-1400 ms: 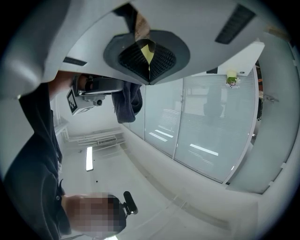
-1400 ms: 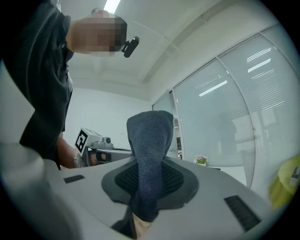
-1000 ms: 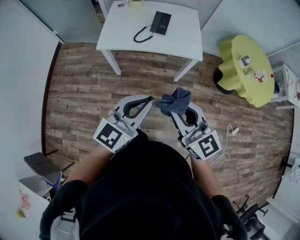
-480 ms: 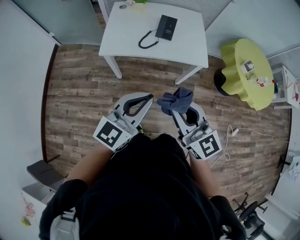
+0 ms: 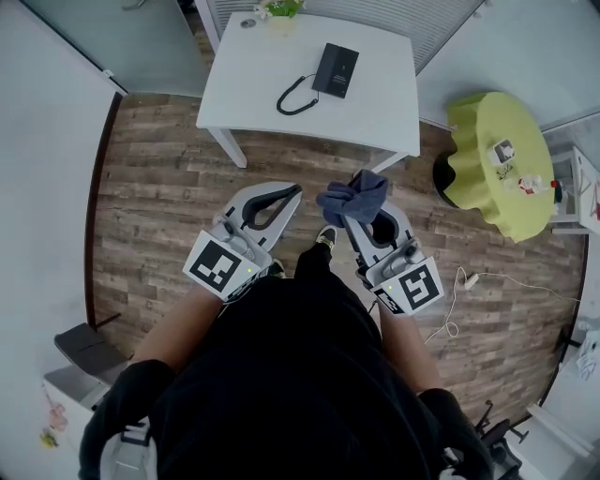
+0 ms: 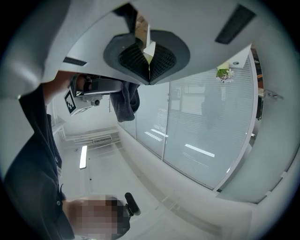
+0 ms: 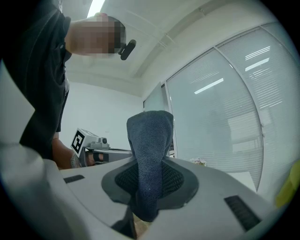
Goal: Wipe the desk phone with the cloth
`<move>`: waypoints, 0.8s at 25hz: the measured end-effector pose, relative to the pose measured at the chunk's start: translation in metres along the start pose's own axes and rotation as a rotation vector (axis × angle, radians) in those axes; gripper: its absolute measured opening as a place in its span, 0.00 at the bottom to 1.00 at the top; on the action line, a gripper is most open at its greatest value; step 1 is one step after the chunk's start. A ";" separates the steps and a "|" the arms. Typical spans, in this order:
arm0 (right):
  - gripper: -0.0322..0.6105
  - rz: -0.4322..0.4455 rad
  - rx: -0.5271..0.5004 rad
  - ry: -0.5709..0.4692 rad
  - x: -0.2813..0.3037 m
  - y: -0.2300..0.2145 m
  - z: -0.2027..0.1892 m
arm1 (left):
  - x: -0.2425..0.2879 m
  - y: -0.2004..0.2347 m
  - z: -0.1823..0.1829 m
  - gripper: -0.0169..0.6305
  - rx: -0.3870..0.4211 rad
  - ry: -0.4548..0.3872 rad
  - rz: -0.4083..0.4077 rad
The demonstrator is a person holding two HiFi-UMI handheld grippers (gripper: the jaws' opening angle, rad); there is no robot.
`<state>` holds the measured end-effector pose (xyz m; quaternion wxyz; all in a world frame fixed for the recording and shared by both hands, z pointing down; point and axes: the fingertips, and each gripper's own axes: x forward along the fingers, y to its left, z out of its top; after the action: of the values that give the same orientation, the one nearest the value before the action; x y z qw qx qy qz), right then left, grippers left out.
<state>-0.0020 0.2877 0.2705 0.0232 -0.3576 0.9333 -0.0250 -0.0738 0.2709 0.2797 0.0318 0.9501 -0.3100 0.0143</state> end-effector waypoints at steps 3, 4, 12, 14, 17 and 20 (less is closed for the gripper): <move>0.19 0.026 -0.009 -0.004 0.008 -0.025 0.005 | 0.023 0.011 0.004 0.04 0.009 0.007 0.024; 0.19 0.035 -0.010 -0.005 0.011 -0.034 0.006 | 0.031 0.015 0.006 0.04 0.011 0.010 0.031; 0.19 0.090 0.005 -0.004 0.028 -0.103 0.008 | 0.098 0.037 0.019 0.04 0.030 0.005 0.074; 0.19 0.107 0.015 0.004 0.029 -0.120 0.007 | 0.114 0.040 0.019 0.04 0.047 0.021 0.082; 0.19 0.119 0.015 0.012 0.030 -0.145 0.006 | 0.136 0.045 0.016 0.04 0.047 0.040 0.099; 0.19 0.136 0.022 0.012 0.030 -0.168 0.005 | 0.157 0.049 0.014 0.04 0.034 0.045 0.113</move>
<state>0.0878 0.1430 0.2753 0.0231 -0.2929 0.9552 -0.0357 0.0240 0.1379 0.2757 0.0218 0.9308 -0.3623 0.0427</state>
